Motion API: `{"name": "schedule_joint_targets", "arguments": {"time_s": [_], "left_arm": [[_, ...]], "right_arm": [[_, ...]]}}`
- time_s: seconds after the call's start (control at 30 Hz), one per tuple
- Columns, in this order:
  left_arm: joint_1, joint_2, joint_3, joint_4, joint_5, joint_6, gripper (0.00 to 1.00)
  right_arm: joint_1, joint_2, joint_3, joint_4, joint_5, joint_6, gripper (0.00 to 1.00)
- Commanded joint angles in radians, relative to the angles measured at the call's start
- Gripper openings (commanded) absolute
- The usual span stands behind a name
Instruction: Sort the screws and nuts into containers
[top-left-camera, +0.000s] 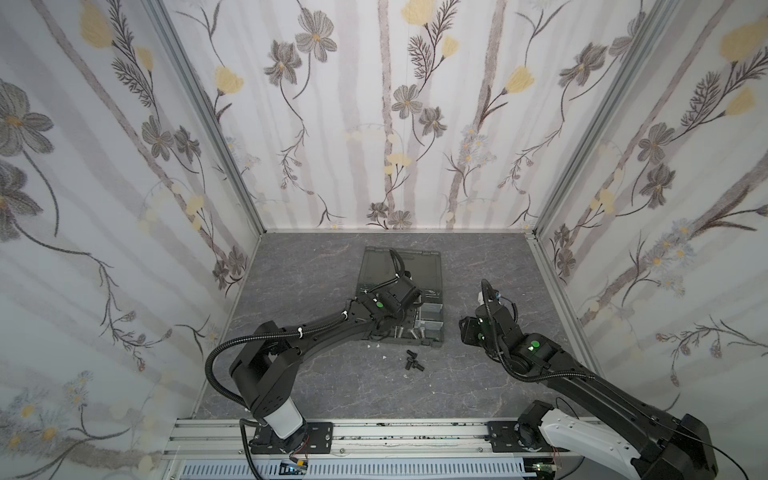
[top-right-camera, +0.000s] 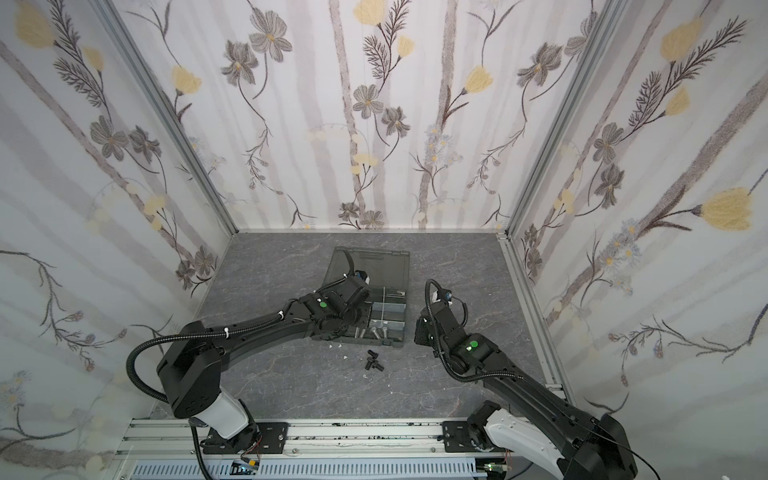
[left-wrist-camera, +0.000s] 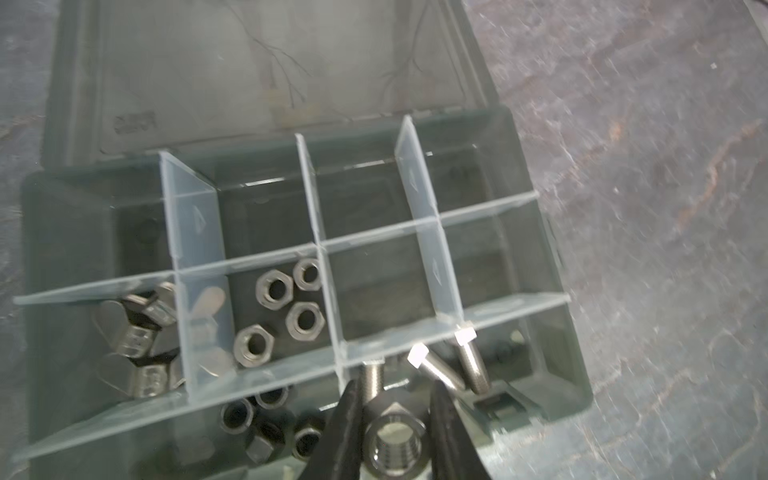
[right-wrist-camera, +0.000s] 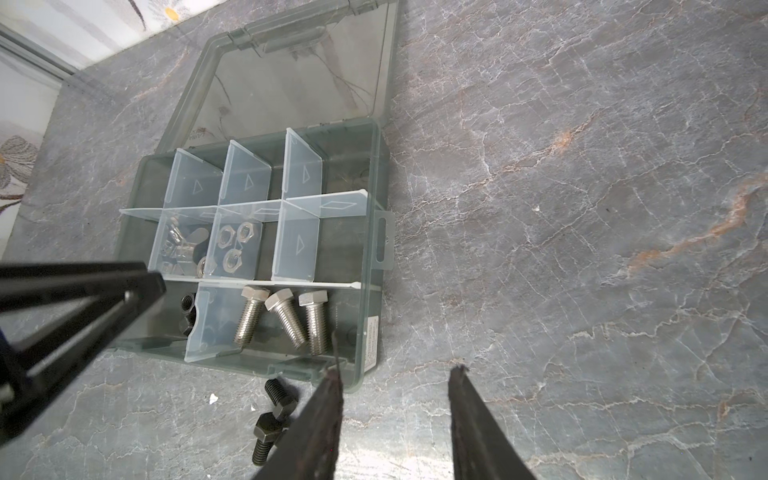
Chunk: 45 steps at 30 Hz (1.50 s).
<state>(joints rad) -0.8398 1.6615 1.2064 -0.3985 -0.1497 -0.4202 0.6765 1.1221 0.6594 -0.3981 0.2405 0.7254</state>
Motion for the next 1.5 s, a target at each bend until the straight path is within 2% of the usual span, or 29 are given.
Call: {"name": "schedule_joint_targets", "arguments": {"time_s": [0.0, 0.17, 0.27, 0.83, 1.0, 1.17, 1.47], "left_arm": [[0.051, 0.036, 0.049, 0.012, -0.021, 0.056, 0.26], [0.150, 0.082, 0.053, 0.036, 0.053, 0.047, 0.26], [0.173, 0.090, 0.035, 0.047, 0.062, 0.054, 0.26], [0.178, 0.086, -0.047, 0.055, -0.025, 0.061, 0.27], [0.178, 0.091, -0.049, 0.056, -0.038, 0.061, 0.31], [0.178, 0.091, -0.046, 0.056, -0.049, 0.057, 0.39], [0.179, 0.058, -0.051, 0.056, -0.052, 0.048, 0.40]], "right_arm": [[0.000, -0.001, 0.000, 0.007, 0.010, 0.018, 0.43], [-0.001, -0.019, -0.007, 0.000, 0.015, 0.022, 0.43], [-0.001, -0.031, -0.006, -0.008, 0.023, 0.020, 0.43], [-0.008, -0.044, -0.020, -0.010, 0.042, 0.028, 0.43], [-0.009, -0.047, -0.020, -0.015, 0.039, 0.028, 0.43], [-0.010, -0.056, -0.019, -0.021, 0.043, 0.028, 0.43], [-0.012, -0.065, -0.020, -0.031, 0.046, 0.026, 0.43]]}}
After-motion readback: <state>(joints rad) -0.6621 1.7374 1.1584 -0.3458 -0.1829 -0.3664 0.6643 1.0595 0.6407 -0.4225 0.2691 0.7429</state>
